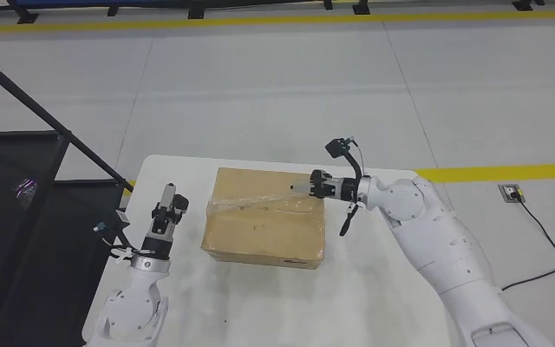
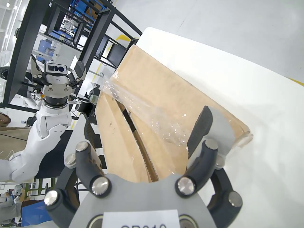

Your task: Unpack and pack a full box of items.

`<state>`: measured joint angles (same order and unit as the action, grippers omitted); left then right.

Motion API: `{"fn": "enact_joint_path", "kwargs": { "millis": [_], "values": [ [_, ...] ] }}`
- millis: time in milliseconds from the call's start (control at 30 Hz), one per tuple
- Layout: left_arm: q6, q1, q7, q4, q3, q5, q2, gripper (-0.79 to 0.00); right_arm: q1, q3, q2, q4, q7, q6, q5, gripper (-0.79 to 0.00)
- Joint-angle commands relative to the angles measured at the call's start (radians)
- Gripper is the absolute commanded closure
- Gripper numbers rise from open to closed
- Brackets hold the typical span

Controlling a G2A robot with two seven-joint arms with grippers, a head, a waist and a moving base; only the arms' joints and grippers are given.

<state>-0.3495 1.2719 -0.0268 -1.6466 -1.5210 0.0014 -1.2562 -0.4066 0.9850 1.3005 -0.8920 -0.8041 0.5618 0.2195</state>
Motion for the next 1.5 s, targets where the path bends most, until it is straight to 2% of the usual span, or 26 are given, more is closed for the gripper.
{"fn": "enact_joint_path", "kwargs": {
  "millis": [0,200,300,500,733,767,800,833,867,1200,1367,1467],
  "values": [
    [0.001,-0.001,0.0,0.0,0.0,0.001,-0.001,-0.785,-0.001,0.002,0.001,0.004,-0.003,0.033,-0.029,-0.785],
    [0.003,-0.006,-0.003,0.002,0.004,0.006,-0.003,-0.785,-0.003,0.006,0.0,0.008,-0.072,0.092,-0.12,-0.785],
    [0.003,-0.008,-0.003,0.003,0.004,0.007,-0.004,-0.785,0.002,0.004,0.0,0.019,-0.119,0.081,-0.159,-0.785],
    [0.006,-0.01,-0.005,0.006,0.003,0.007,-0.006,-0.785,0.016,0.012,0.005,0.046,-0.147,-0.035,-0.256,-0.785],
    [0.003,-0.013,-0.007,0.015,0.001,0.006,-0.008,-0.785,0.024,-0.008,0.004,0.013,-0.086,-0.159,-0.143,-0.785],
    [0.003,-0.014,-0.008,0.016,0.001,0.006,-0.008,-0.785,0.021,-0.011,0.004,0.004,-0.085,-0.169,-0.139,-0.751],
    [0.004,-0.015,-0.007,0.016,0.001,0.005,-0.008,-0.785,0.019,-0.013,0.004,-0.003,-0.086,-0.183,-0.13,-0.582],
    [0.003,-0.015,-0.007,0.016,0.002,0.004,-0.009,-0.785,0.017,-0.015,0.004,-0.011,-0.086,-0.194,-0.126,-0.533],
    [0.003,-0.015,-0.008,0.017,0.002,0.003,-0.009,-0.785,0.017,-0.017,0.003,-0.018,-0.091,-0.204,-0.117,-0.385],
    [-0.007,-0.016,-0.009,0.022,-0.005,-0.003,-0.011,-0.785,0.003,-0.017,-0.007,-0.081,-0.113,-0.248,-0.046,-0.32],
    [-0.009,-0.018,-0.014,0.021,-0.007,-0.004,-0.012,-0.785,-0.01,-0.023,-0.014,-0.126,-0.099,-0.291,0.029,-0.332],
    [-0.009,-0.017,-0.015,0.022,-0.008,-0.003,-0.013,-0.785,-0.026,-0.027,-0.019,-0.169,-0.059,-0.321,0.102,-0.379]
  ]
}}
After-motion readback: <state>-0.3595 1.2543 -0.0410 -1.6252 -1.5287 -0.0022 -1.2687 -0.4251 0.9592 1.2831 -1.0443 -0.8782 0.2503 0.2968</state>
